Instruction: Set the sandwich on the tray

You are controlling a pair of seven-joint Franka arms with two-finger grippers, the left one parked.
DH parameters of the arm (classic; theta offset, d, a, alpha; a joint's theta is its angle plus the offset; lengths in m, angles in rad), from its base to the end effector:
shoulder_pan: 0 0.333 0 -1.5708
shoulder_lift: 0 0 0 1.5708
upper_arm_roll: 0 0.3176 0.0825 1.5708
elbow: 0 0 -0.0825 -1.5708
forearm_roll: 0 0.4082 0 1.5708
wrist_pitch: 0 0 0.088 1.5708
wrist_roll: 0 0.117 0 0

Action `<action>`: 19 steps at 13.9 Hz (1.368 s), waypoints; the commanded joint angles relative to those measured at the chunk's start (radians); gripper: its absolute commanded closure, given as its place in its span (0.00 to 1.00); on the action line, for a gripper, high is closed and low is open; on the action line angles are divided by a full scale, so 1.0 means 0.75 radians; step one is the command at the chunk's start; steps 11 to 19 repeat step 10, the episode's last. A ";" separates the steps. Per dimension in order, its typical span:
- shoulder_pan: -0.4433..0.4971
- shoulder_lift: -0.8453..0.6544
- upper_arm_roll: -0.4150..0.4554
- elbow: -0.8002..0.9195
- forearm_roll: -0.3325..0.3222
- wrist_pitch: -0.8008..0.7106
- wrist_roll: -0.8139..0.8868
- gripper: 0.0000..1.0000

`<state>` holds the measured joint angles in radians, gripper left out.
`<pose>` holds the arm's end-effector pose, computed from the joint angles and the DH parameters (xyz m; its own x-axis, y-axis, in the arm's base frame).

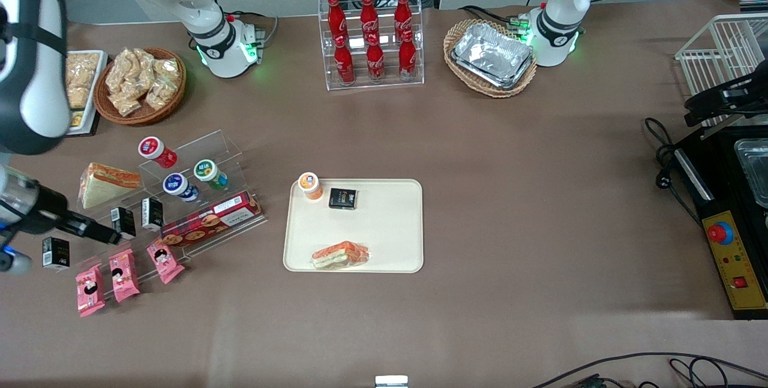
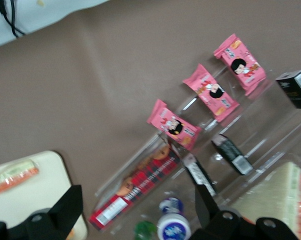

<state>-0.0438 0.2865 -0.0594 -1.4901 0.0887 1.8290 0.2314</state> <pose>0.6770 -0.0576 0.5000 0.9376 -0.3460 0.0348 -0.3425 -0.9361 -0.0801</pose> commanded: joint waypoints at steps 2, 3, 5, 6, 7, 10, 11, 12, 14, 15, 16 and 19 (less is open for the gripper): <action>-0.081 -0.200 0.012 -0.124 0.011 -0.180 -0.141 0.00; -0.089 -0.245 0.012 -0.158 0.011 -0.189 -0.143 0.00; -0.081 -0.280 0.014 -0.185 -0.022 -0.195 -0.143 0.00; -0.075 -0.280 0.018 -0.185 -0.040 -0.199 -0.147 0.00; -0.077 -0.294 0.020 -0.187 -0.040 -0.203 -0.192 0.00; -0.085 -0.368 0.020 -0.273 -0.038 -0.177 -0.257 0.00; -0.085 -0.368 0.020 -0.273 -0.038 -0.177 -0.257 0.00; -0.085 -0.368 0.020 -0.273 -0.038 -0.177 -0.257 0.00; -0.085 -0.368 0.020 -0.273 -0.038 -0.177 -0.257 0.00; -0.085 -0.368 0.020 -0.273 -0.038 -0.177 -0.257 0.00; -0.085 -0.368 0.020 -0.273 -0.038 -0.177 -0.257 0.00; -0.085 -0.368 0.020 -0.273 -0.038 -0.177 -0.257 0.00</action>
